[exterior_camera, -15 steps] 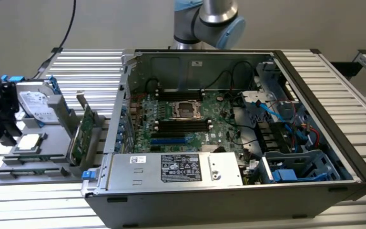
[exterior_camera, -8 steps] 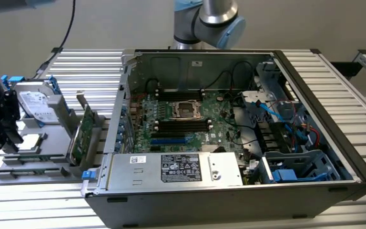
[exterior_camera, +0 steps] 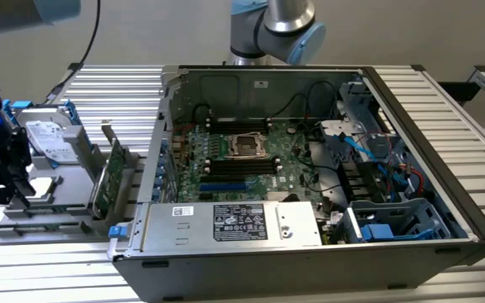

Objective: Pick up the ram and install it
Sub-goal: 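Pick up the ram and move it above insertion slot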

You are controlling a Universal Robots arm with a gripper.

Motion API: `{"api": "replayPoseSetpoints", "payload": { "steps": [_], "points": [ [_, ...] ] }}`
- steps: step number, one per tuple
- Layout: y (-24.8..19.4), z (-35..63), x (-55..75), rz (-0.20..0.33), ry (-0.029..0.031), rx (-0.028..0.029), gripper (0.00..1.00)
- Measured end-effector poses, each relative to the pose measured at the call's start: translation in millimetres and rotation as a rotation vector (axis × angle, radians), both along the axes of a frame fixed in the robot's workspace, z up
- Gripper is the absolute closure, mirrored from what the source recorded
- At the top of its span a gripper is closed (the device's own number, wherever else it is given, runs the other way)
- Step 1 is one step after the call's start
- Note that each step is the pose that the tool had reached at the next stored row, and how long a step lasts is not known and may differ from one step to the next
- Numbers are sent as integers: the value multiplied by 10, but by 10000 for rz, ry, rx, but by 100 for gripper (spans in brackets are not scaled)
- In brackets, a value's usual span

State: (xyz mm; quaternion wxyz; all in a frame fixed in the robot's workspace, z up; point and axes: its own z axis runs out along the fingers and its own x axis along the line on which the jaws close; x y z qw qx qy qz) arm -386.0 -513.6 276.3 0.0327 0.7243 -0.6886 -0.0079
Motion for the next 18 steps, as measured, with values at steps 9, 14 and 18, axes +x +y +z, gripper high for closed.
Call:
{"api": "replayPoseSetpoints", "payload": {
  "steps": [9,14,18],
  "points": [
    [-5,-163,9,232,0,-1,70],
    [-6,-254,10,356,0,-1,70],
    [-8,-326,10,446,1,-1,70]
  ]
}}
